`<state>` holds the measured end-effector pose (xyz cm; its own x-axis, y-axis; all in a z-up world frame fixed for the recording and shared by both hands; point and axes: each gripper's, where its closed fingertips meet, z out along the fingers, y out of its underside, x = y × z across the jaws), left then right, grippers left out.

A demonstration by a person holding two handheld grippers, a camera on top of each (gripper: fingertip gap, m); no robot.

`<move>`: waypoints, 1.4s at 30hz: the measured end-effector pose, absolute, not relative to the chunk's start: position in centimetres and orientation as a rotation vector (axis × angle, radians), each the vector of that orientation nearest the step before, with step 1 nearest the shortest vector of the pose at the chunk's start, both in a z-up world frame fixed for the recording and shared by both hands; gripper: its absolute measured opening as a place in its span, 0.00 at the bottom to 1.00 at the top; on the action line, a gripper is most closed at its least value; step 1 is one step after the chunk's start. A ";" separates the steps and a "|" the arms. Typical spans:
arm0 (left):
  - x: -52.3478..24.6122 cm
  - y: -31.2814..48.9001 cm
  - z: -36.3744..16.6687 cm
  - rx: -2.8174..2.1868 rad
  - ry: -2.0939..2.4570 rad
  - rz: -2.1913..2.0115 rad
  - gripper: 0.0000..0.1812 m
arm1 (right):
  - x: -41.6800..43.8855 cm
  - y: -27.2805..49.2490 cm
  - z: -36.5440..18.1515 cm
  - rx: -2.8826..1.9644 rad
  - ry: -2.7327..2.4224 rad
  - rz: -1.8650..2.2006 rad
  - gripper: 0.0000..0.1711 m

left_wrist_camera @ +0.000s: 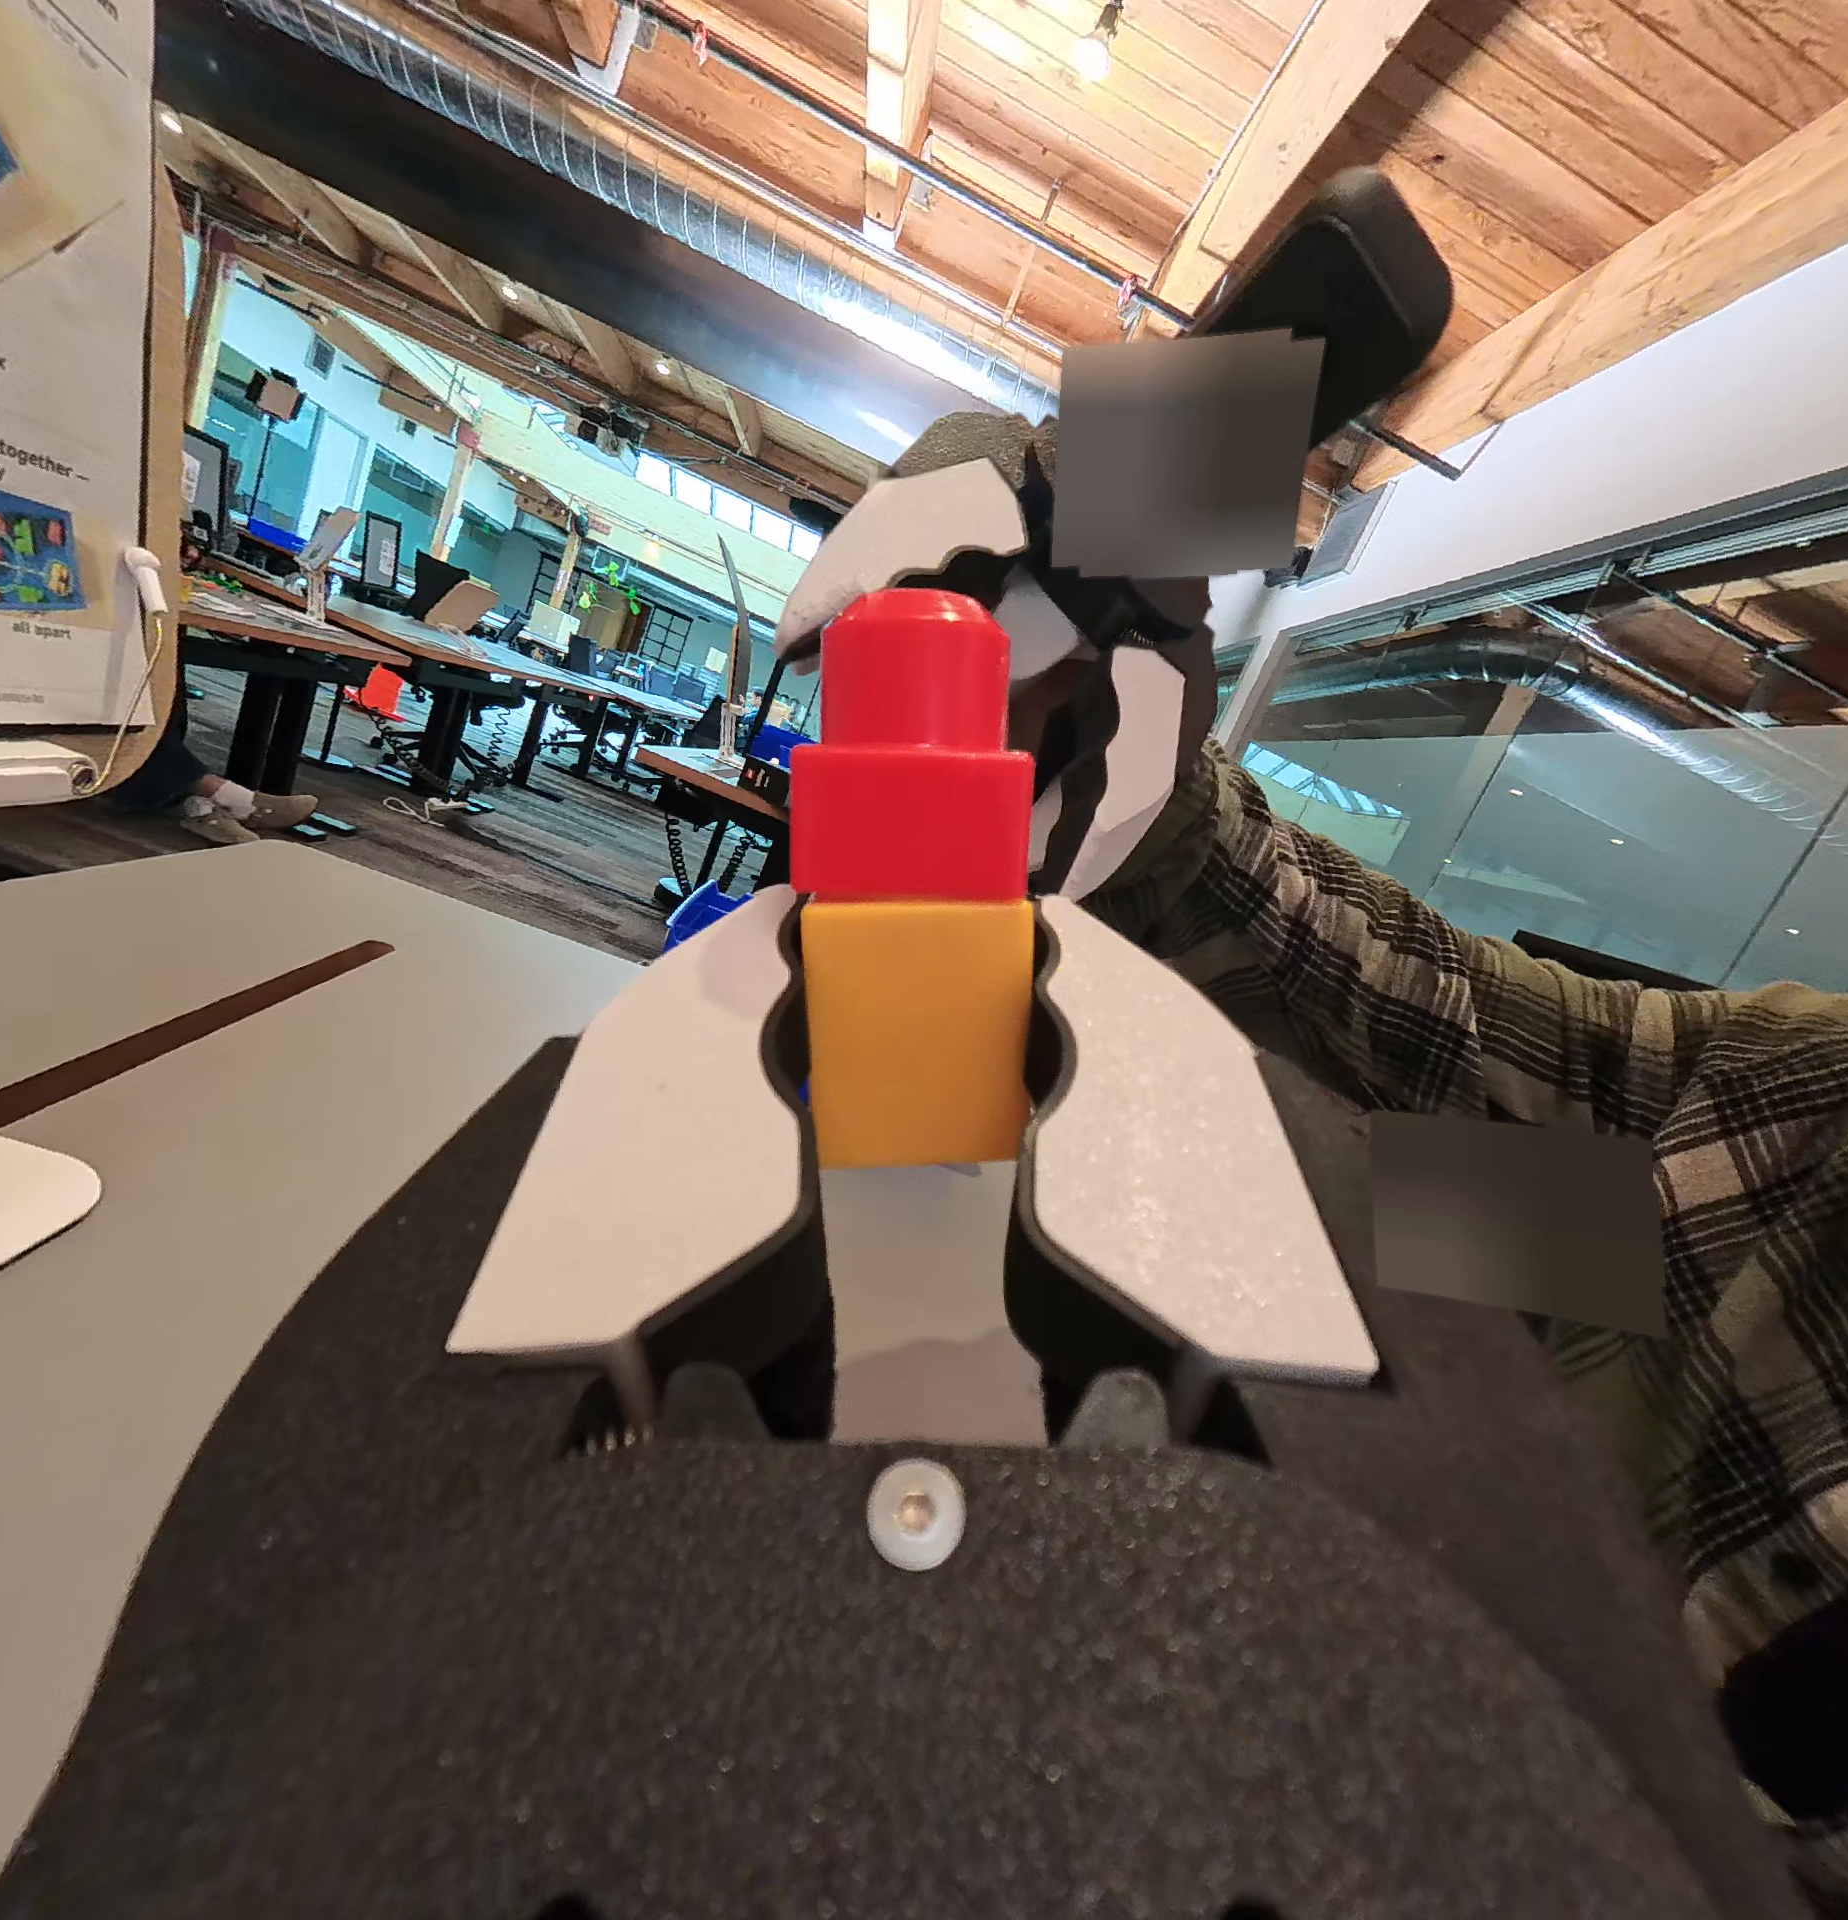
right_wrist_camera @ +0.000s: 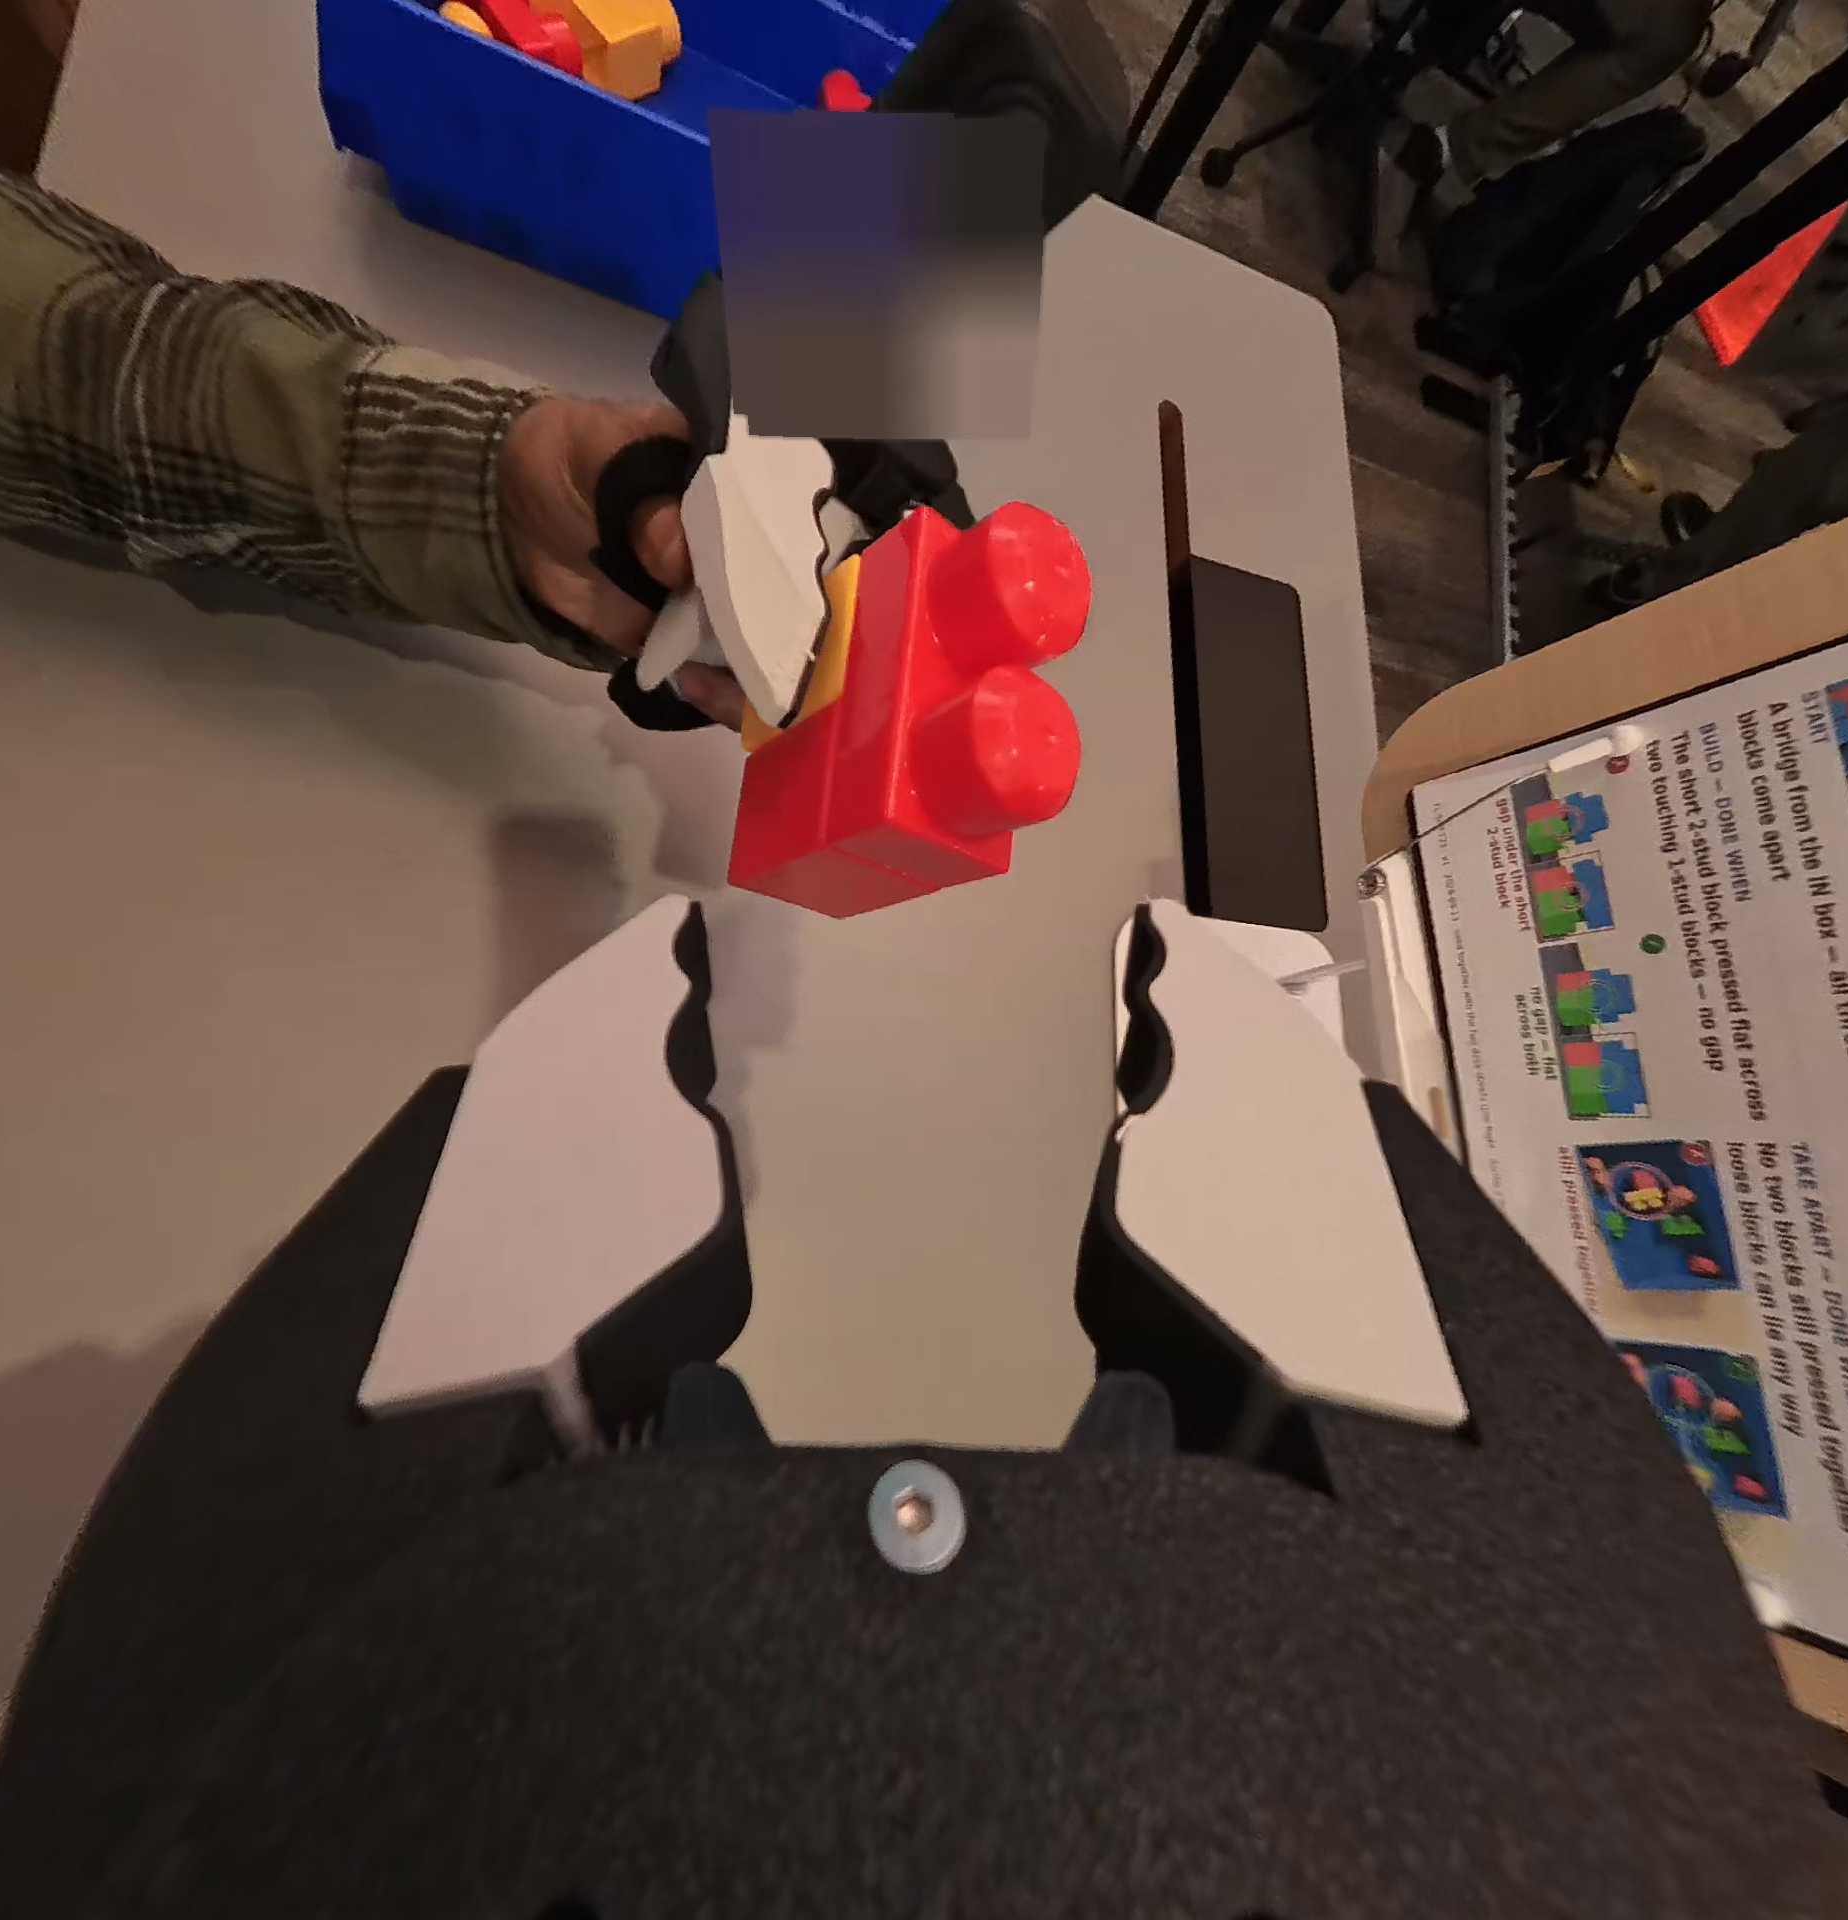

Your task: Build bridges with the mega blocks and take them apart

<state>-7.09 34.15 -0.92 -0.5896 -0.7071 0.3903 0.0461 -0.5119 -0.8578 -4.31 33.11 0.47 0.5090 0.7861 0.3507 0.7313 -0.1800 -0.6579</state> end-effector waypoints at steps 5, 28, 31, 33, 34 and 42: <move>-7.1 33.6 -0.9 -1.015 1.221 -2.090 0.21 | -5.0 33.1 0.9 -1.991 -1.138 0.311 0.41; -7.2 32.7 -0.4 -0.936 1.238 -2.065 0.21 | -7.1 33.6 1.1 -2.103 -0.885 0.781 0.18; -7.2 32.7 -0.3 -0.932 1.226 -2.095 0.21 | -7.1 33.6 1.3 -2.108 -0.899 0.746 0.18; -7.2 32.6 -0.2 -0.927 1.235 -2.100 0.21 | -7.1 33.5 1.3 -2.108 -0.915 0.736 0.18; -7.3 32.6 -0.2 -0.922 1.241 -2.092 0.21 | -7.1 33.5 1.2 -2.112 -0.922 0.735 0.18; -7.3 33.0 -0.7 -0.928 1.285 -2.024 0.27 | -6.1 33.7 1.9 -2.089 -0.880 0.731 0.18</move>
<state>-7.33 33.00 -0.70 -0.6012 -0.7580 0.2532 0.0934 -0.3813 -0.9197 -6.12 33.69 1.88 0.6023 0.7703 -0.2097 0.3479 -0.4897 -0.7995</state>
